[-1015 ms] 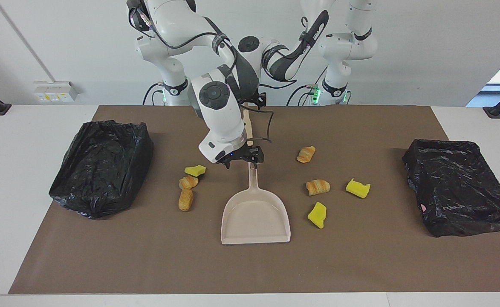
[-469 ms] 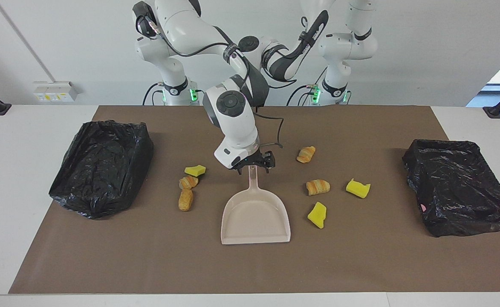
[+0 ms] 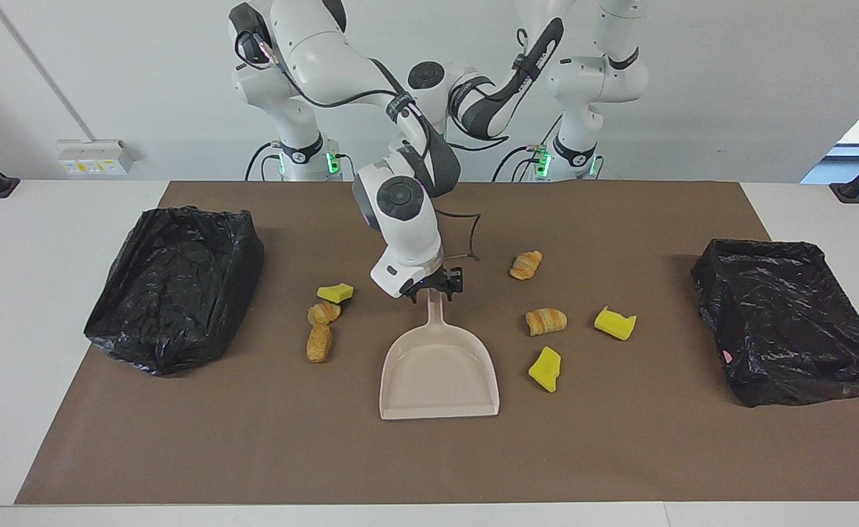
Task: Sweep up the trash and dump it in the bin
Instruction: 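Grasp the dustpan handle with the right gripper and lift it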
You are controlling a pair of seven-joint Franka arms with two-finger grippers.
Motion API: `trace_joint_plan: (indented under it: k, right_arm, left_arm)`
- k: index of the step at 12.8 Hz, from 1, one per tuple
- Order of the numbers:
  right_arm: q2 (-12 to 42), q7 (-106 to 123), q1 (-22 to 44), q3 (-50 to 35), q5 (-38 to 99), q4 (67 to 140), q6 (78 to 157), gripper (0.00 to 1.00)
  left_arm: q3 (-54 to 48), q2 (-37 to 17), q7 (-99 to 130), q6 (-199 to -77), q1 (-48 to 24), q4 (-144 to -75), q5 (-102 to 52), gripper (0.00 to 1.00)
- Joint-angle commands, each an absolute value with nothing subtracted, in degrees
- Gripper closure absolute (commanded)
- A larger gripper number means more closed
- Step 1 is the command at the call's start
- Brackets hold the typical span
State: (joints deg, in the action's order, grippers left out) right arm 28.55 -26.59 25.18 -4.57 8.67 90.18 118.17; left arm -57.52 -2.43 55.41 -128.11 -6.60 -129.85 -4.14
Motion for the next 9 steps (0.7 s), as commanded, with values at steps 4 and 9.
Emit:
trace_joint_plan:
  k: [4, 9]
  right_arm:
    - [27.33, -25.85, 24.27, -4.48, 8.27, 87.91, 113.76, 1.00]
    - [22.42, -16.02, 19.70, -4.13, 7.38, 86.57, 109.52, 1.00]
  left_arm:
    - [-57.57, -0.88, 53.10, -120.42, -7.03, -128.85, -5.19, 1.00]
    - [-50.91, 4.20, 43.10, -108.49, -7.12, -125.86, -5.19, 1.00]
